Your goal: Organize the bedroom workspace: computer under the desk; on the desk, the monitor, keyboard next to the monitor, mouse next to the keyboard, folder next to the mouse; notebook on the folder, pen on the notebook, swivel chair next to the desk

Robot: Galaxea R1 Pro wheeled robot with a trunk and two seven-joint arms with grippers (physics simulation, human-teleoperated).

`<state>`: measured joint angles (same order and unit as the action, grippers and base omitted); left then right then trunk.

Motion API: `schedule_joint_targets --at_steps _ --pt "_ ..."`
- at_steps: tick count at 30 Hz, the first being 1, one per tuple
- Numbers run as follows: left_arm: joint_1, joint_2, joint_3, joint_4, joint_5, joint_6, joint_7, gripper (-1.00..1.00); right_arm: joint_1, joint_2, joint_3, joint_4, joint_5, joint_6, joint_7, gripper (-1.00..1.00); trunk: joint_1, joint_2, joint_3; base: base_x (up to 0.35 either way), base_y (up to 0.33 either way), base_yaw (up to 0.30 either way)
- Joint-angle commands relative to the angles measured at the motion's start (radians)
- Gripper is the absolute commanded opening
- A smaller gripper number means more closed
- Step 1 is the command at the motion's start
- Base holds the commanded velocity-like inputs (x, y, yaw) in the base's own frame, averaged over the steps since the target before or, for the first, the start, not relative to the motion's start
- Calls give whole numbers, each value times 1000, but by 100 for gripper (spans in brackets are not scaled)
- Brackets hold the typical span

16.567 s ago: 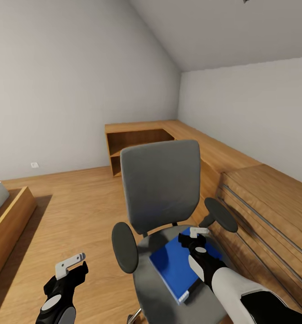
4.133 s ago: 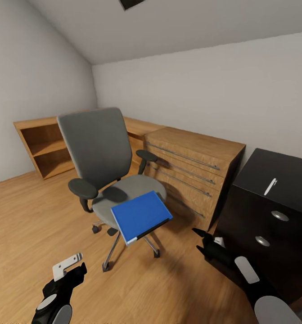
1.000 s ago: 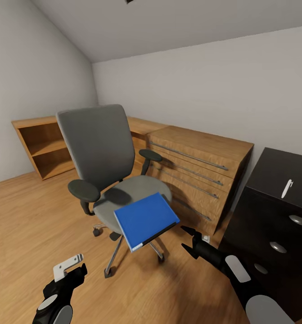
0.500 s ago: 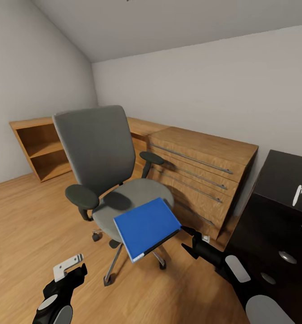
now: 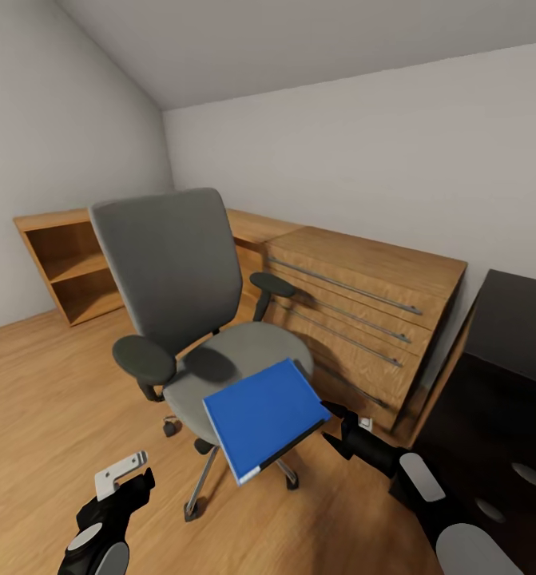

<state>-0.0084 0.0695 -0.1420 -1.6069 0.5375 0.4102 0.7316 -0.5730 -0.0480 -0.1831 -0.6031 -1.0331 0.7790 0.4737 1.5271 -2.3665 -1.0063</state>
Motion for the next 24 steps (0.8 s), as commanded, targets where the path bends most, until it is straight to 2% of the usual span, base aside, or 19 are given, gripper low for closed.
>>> schedule_joint_targets --at_steps 1,19,24 --pt "-1 1 -2 -1 6 3 8 100 -1 0 -4 0 1 7 2 100 0 0 -1 61 20 0" --pt "-1 1 -2 0 6 3 8 100 -1 0 -4 0 1 6 2 100 0 0 -1 15 6 0" --pt "-1 1 -2 0 4 2 9 100 -1 0 -4 0 1 6 2 100 0 0 -1 119 96 0"
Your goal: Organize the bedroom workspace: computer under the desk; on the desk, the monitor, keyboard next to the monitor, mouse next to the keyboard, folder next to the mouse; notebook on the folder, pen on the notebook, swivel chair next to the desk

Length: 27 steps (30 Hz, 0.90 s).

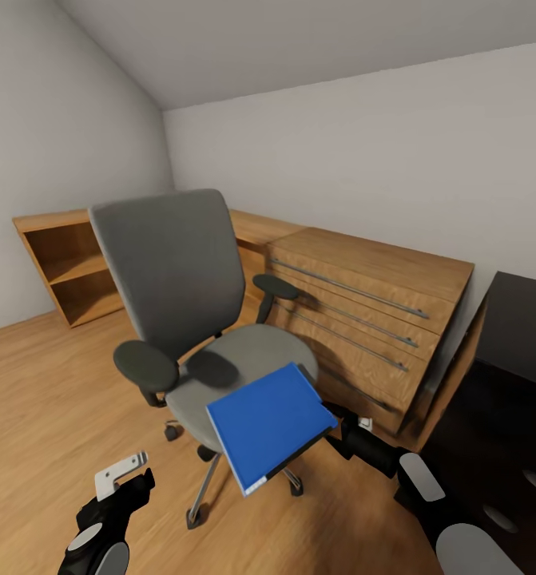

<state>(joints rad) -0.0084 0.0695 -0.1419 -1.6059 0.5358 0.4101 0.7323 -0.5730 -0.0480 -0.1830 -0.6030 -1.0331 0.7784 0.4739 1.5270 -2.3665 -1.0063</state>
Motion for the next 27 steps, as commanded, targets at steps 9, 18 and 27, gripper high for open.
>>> schedule_joint_targets --at_steps 9,18,27 --pt "-1 1 -2 -1 6 3 8 100 -1 0 -4 0 2 7 2 100 0 0 -1 54 44 0" --pt "-1 1 -2 -1 6 3 9 100 -1 0 -4 0 2 7 2 100 0 0 -1 6 5 0" --pt "-1 1 -2 -1 6 3 9 100 -1 0 -4 0 2 7 0 100 0 0 -1 0 0 0"
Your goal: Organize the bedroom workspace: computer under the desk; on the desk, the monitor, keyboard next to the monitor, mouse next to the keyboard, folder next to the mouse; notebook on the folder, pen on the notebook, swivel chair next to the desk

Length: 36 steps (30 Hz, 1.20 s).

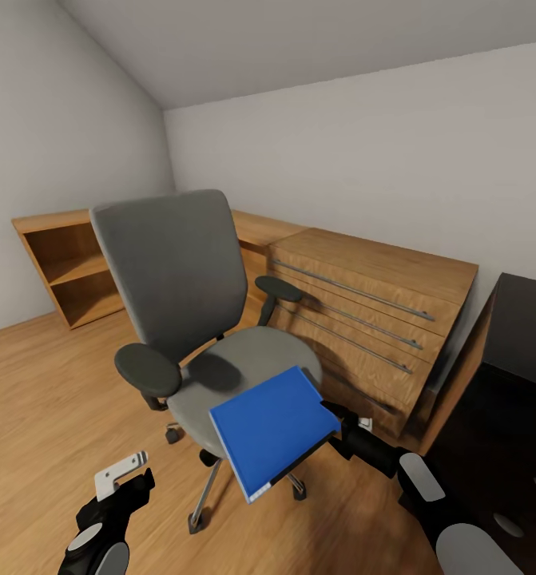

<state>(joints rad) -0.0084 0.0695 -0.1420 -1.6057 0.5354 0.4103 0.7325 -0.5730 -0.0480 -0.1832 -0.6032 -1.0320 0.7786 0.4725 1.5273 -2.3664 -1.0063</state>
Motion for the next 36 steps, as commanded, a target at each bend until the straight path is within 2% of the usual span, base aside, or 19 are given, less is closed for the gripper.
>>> schedule_joint_targets --at_steps 1,7,8,19,36 --pt "-1 1 -2 -1 6 3 8 100 -1 0 -4 0 1 7 2 100 0 0 -1 0 0 0" --pt "-1 1 -2 -1 6 3 8 100 -1 0 -3 0 2 7 1 100 0 0 -1 0 0 0" --pt "-1 1 -2 -1 6 2 8 100 -1 0 -3 0 2 7 1 -100 0 0 -1 0 0 0" --pt "-1 1 -2 -1 6 3 8 100 -1 0 -2 0 3 7 0 -100 0 0 -1 0 0 0" --pt "-1 1 -3 -2 3 3 10 100 -1 -1 -4 0 1 8 2 -100 -65 119 52 0 0 0"
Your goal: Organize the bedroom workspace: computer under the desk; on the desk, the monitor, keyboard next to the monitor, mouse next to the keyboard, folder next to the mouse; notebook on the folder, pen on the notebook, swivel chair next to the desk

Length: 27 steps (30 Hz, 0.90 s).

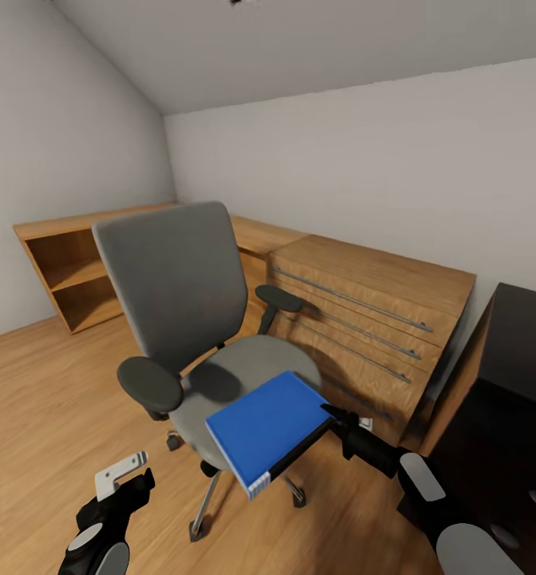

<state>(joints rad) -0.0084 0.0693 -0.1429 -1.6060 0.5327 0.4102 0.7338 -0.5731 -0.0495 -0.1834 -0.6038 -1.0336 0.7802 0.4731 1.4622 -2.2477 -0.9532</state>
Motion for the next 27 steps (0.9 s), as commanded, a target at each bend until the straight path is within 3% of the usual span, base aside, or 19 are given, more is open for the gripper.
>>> schedule_joint_targets --at_steps 1,7,21,27 --pt "-1 1 -2 -1 6 3 8 100 -1 0 -4 0 3 6 2 -100 -4 7 2 0 0 0" --pt "-1 1 -1 -1 6 2 9 100 -1 2 -5 -28 3 7 2 -100 -27 49 21 -127 0 0" --pt "-1 1 -1 -1 2 1 9 100 0 2 -7 -73 4 1 5 -100 -81 147 65 -321 -16 0" --pt "-1 1 0 -1 1 1 9 100 3 3 -7 -123 4 -66 5 -100 -104 189 84 -244 -82 0"
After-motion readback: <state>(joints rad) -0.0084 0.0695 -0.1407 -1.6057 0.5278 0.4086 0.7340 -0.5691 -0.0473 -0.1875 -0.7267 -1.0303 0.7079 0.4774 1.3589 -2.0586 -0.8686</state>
